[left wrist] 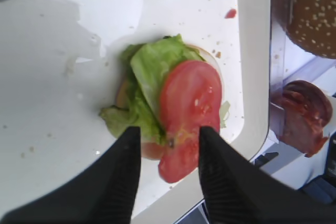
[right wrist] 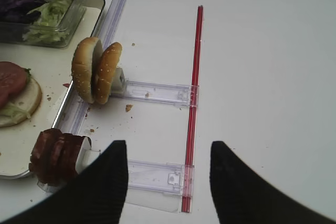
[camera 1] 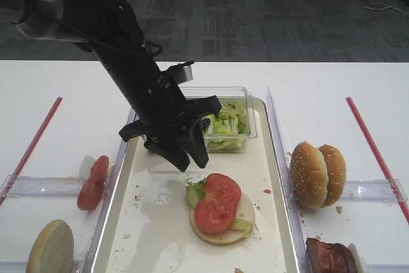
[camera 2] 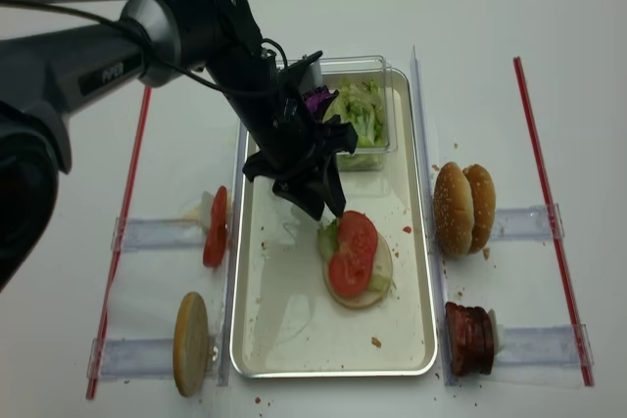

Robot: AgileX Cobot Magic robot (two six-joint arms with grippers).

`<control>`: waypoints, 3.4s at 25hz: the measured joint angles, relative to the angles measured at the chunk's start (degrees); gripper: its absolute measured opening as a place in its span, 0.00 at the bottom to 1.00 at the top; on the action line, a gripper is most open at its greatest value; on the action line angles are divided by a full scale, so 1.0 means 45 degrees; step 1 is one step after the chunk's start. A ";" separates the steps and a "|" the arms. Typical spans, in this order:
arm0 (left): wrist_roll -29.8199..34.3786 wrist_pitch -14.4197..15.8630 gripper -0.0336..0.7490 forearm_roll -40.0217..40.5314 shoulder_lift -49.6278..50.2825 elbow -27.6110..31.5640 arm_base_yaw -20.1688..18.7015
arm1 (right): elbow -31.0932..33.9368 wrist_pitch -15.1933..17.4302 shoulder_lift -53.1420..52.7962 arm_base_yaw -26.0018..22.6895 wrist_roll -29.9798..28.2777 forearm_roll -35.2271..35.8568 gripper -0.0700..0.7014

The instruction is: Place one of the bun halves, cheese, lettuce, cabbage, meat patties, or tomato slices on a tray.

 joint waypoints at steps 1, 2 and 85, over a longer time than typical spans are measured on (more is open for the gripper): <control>-0.0196 0.0022 0.40 0.0299 0.0000 -0.0145 0.0000 | 0.0000 0.0000 0.0000 0.0000 0.0000 0.0000 0.61; -0.0436 0.0022 0.40 0.0550 0.0000 -0.0287 0.0000 | 0.0000 0.0000 0.0000 0.0000 0.0000 0.0000 0.61; -0.2526 0.0834 0.40 0.8469 -1.9179 0.9227 0.3966 | 0.0000 0.0000 0.0000 0.0000 -0.0045 0.0000 0.61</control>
